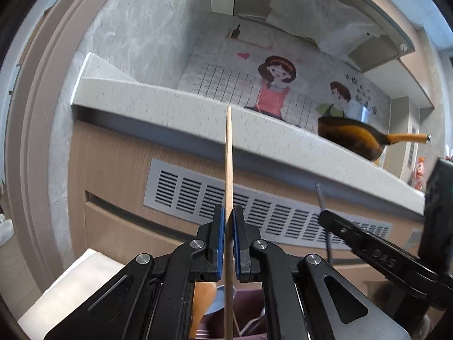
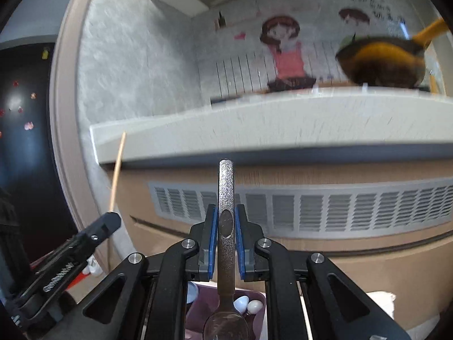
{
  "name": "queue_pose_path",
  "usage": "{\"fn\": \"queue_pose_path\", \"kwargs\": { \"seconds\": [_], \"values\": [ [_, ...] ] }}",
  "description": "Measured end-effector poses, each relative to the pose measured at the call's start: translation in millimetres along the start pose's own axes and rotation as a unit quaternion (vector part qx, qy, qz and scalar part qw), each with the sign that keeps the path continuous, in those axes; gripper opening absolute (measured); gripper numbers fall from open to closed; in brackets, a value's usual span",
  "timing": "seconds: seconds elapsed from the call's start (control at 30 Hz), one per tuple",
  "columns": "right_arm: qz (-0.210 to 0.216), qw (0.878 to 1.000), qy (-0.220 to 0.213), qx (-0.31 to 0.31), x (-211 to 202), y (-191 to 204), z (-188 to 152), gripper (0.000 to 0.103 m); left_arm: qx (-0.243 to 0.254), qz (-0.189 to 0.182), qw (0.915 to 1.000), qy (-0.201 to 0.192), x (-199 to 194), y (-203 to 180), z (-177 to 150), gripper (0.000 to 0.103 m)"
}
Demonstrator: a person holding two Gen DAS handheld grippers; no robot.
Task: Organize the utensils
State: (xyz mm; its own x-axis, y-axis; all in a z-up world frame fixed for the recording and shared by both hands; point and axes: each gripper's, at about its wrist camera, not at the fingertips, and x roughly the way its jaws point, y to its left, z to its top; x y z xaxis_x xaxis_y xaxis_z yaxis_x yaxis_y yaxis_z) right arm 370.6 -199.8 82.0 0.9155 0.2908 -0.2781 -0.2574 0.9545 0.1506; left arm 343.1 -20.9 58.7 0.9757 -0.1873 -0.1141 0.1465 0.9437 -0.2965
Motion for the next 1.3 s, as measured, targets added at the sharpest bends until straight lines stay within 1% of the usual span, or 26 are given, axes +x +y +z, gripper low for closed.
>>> {"fn": "queue_pose_path", "kwargs": {
  "seconds": [0.13,0.27,0.37,0.5,0.63,0.7,0.8,0.9,0.93,0.97,1.03,1.07,1.1,1.17,1.23,1.3],
  "values": [
    [-0.011,1.0,0.008,0.002,27.0,-7.6,-9.5,0.012,0.002,0.002,0.9999,0.017,17.9,1.6,-10.5,0.006],
    [-0.03,0.999,0.004,-0.011,40.4,-7.7,-16.2,0.012,0.002,0.005,0.9997,0.023,29.9,3.3,-20.5,0.006],
    [-0.036,0.999,0.002,-0.015,44.9,-9.9,-19.3,0.012,0.003,0.008,0.9997,0.022,34.5,5.3,-27.1,0.006],
    [-0.035,0.999,0.002,-0.008,49.6,-14.7,-21.3,0.012,0.007,0.011,0.9995,0.03,38.7,7.8,-36.0,0.006],
    [-0.037,0.999,-0.003,-0.009,49.7,-16.1,-27.7,0.012,0.021,0.012,0.9994,0.027,36.9,7.0,-43.6,0.006],
    [-0.037,0.999,-0.006,-0.006,49.5,-14.9,-26.9,0.012,0.023,0.008,0.9991,0.034,38.1,7.1,-47.5,0.006],
    [-0.048,0.999,0.003,-0.008,47.6,-12.9,-29.7,0.012,0.029,0.005,0.9985,0.046,37.6,7.4,-53.2,0.006],
    [-0.052,0.998,0.024,-0.023,41.7,-12.7,-41.1,0.013,0.029,0.001,0.998,0.057,31.9,10.5,-56.5,0.008],
    [-0.049,0.998,0.039,-0.027,38.7,-12.8,-45.6,0.014,0.027,0.0,0.9976,0.063,30.6,11.7,-56.6,0.008],
    [-0.047,0.997,0.05,-0.028,35.1,-12.9,-49.3,0.014,0.026,-0.001,0.9972,0.07,29.3,12.7,-56.7,0.01],
    [-0.046,0.997,0.06,-0.027,25.7,-13.2,-54.8,0.014,0.021,-0.007,0.9957,0.09,25.1,16.3,-57.9,0.018],
    [-0.048,0.996,0.064,-0.026,16.7,-13.9,-57.0,0.014,0.017,-0.009,0.9946,0.102,22.8,18.2,-58.6,0.026],
    [-0.05,0.996,0.066,-0.025,10.1,-14.4,-58.5,0.015,0.012,-0.005,0.9942,0.106,20.2,19.7,-59.1,0.03],
    [-0.053,0.996,0.072,-0.014,-6.3,-15.7,-59.8,0.018,-0.001,-0.008,0.9922,0.125,13.6,23.2,-57.7,0.031],
    [-0.057,0.995,0.08,-0.011,-21.3,-13.8,-62.8,0.025,-0.015,-0.002,0.9907,0.135,-0.4,26.5,-53.1,0.035],
    [-0.062,0.994,0.092,-0.017,-34.3,-9.9,-67.3,0.03,-0.018,0.006,0.9902,0.138,-16.7,26.8,-47.8,0.047]
  ]
}}
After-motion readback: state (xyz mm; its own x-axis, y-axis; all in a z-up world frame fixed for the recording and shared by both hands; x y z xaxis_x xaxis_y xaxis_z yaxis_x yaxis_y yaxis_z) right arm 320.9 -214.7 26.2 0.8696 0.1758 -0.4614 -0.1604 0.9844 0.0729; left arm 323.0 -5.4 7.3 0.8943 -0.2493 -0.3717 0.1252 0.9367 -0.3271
